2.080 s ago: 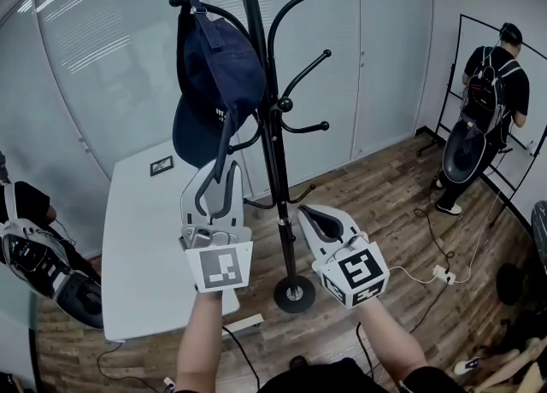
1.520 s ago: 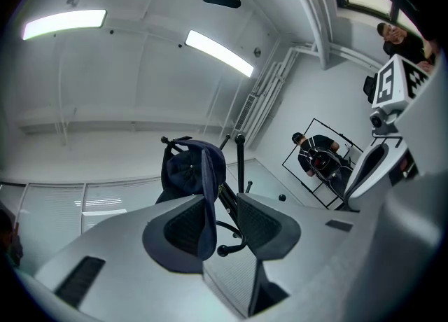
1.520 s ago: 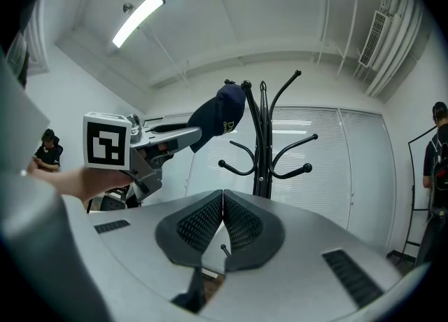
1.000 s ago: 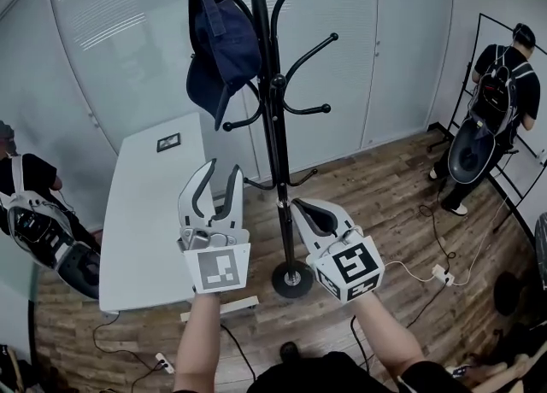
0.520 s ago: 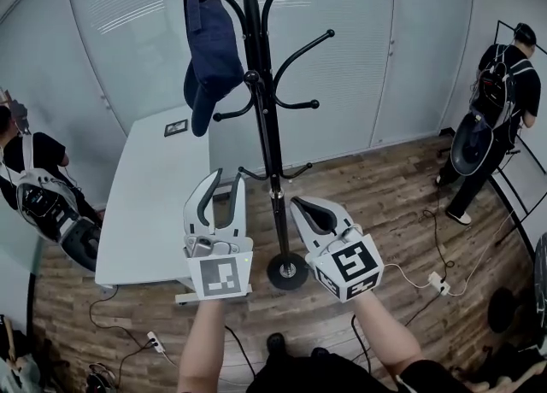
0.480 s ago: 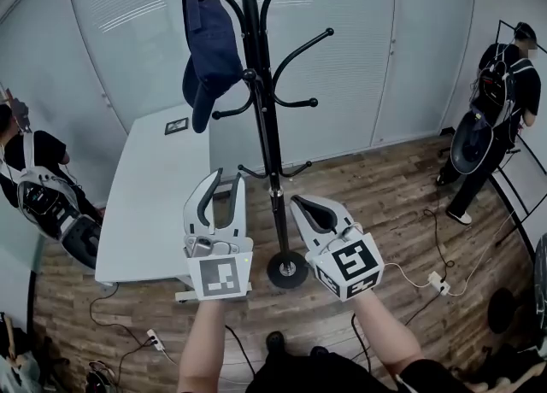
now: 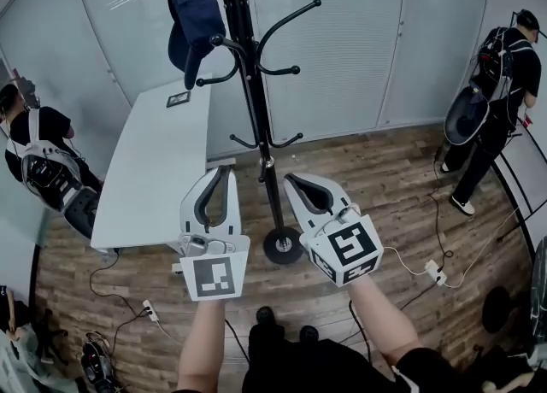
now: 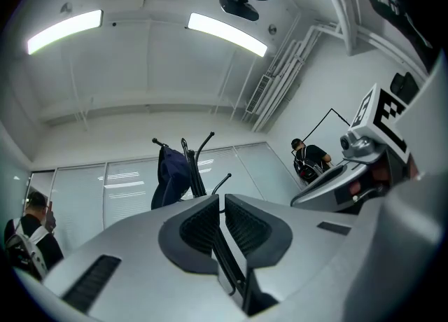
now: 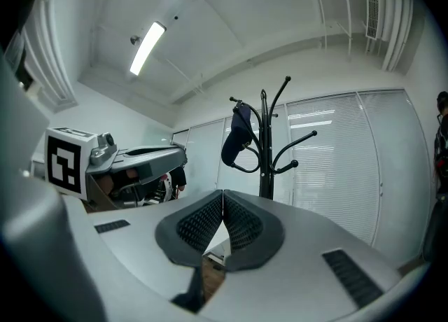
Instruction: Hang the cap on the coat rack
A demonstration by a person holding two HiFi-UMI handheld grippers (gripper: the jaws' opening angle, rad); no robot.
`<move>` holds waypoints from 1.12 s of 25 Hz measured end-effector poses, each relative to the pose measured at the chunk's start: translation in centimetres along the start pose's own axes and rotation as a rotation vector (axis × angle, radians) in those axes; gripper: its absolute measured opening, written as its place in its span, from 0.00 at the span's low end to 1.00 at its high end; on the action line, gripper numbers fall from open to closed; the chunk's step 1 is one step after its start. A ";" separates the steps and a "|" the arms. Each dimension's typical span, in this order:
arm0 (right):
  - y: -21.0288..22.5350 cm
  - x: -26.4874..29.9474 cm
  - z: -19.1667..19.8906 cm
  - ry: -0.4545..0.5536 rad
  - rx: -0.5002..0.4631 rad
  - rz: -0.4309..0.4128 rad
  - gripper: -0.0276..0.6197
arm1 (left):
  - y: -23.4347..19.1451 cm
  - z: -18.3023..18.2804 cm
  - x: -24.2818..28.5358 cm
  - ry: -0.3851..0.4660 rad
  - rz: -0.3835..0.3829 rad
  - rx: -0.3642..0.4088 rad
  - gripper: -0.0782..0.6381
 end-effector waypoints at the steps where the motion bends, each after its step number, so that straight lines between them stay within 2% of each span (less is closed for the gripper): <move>1: 0.0 -0.2 0.1 0.002 0.001 -0.004 0.09 | 0.4 0.2 -0.2 -0.007 0.001 -0.005 0.16; 7: -0.2 -1.5 0.1 0.013 0.003 -0.026 0.09 | 2.8 0.9 -1.1 -0.049 0.014 -0.048 0.15; 15: -0.4 -2.9 -0.4 0.041 -0.004 -0.036 0.09 | 5.3 1.7 -1.3 -0.098 0.078 -0.098 0.13; 21: -0.5 -3.5 -0.2 0.048 -0.023 -0.041 0.09 | 6.1 2.4 -1.5 -0.143 0.118 -0.067 0.13; 28: -1.4 -3.9 -0.6 0.053 -0.066 -0.051 0.09 | 6.1 2.8 -1.9 -0.160 0.120 -0.090 0.13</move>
Point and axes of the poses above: the fingertips, and each gripper's own axes: x forward along the fingers, y to its right, z out of its underside, the point moved 1 cm from there along -x, backward along the fingers, and after that the axes turned 3 degrees about -y, right-handed, at the moved point
